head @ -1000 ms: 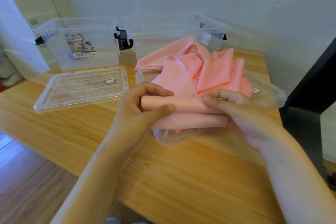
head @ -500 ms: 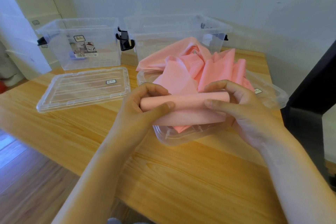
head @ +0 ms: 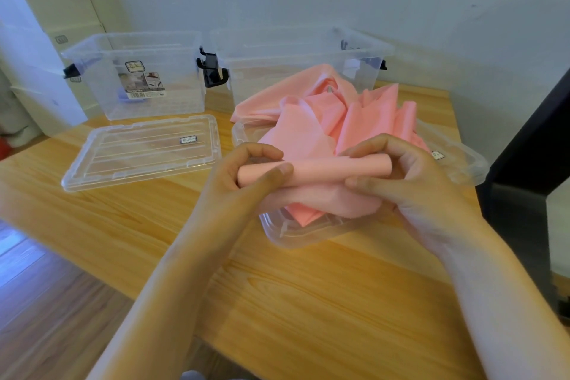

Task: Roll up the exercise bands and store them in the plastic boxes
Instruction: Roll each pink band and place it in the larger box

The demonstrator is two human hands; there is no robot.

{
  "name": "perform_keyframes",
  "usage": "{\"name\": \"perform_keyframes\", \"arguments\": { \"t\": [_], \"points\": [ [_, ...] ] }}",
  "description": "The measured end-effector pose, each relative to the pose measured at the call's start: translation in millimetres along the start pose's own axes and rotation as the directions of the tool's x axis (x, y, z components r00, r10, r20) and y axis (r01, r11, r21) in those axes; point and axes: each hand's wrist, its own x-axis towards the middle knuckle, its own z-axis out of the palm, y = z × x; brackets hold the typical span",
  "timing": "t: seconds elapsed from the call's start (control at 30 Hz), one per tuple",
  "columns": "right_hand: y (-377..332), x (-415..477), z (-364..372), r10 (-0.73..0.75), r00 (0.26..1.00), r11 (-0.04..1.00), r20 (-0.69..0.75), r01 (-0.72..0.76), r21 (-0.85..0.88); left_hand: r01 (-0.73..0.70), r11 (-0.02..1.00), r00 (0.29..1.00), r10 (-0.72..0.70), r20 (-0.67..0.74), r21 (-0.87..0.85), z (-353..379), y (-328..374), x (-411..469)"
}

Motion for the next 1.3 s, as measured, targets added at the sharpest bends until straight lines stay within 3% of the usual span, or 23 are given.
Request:
{"name": "perform_keyframes", "arguments": {
  "t": [0.13, 0.4, 0.8, 1.07, 1.17, 1.3],
  "points": [
    [0.6, -0.2, -0.9, -0.018, 1.000, 1.000, 0.025, 0.018, 0.012, -0.052, 0.998, 0.999, 0.052, 0.007, 0.023, 0.3, 1.5, -1.2],
    [4.6, 0.6, -1.1, 0.168, 0.986, 0.986, -0.014, -0.168, -0.012, -0.156, 0.987, 0.988, 0.155, 0.014, 0.048, -0.4, 1.3, -1.5],
    [-1.7, -0.4, 1.8, -0.011, 1.000, 1.000, -0.025, 0.011, 0.017, -0.011, 1.000, 0.999, 0.010, 0.044, 0.007, -2.1, 0.0, -1.3],
    [-1.6, -1.2, 0.3, 0.168, 0.986, 0.977, -0.001, -0.166, 0.137, -0.139, 0.990, 0.990, 0.138, 0.028, 0.033, -2.1, 1.1, -1.8],
    [-1.0, -1.3, 0.1, 0.154, 0.988, 0.983, -0.021, -0.151, 0.105, -0.107, 0.994, 0.994, 0.106, 0.029, 0.032, -2.1, 1.3, -1.9],
    [-1.7, -1.6, 0.1, 0.081, 0.996, 0.996, -0.036, -0.079, 0.050, 0.038, 0.999, 0.999, -0.038, 0.014, 0.024, -1.6, 1.8, -2.1]
  ]
}}
